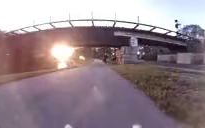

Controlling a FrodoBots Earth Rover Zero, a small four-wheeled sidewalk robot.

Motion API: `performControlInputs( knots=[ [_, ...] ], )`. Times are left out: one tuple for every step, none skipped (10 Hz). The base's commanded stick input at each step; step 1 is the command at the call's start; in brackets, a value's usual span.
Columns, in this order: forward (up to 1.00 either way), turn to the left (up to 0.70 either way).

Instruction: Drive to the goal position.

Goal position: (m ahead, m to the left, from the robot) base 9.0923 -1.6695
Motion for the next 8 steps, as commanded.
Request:
performControlInputs(
  knots=[
    [1.0, 0.0],
    [1.0, 0.0],
    [1.0, 0.0],
    [1.0, 0.0],
    [1.0, 0.0],
    [1.0, 0.0],
    [1.0, 0.0],
    [1.0, 0.0]
  ],
)
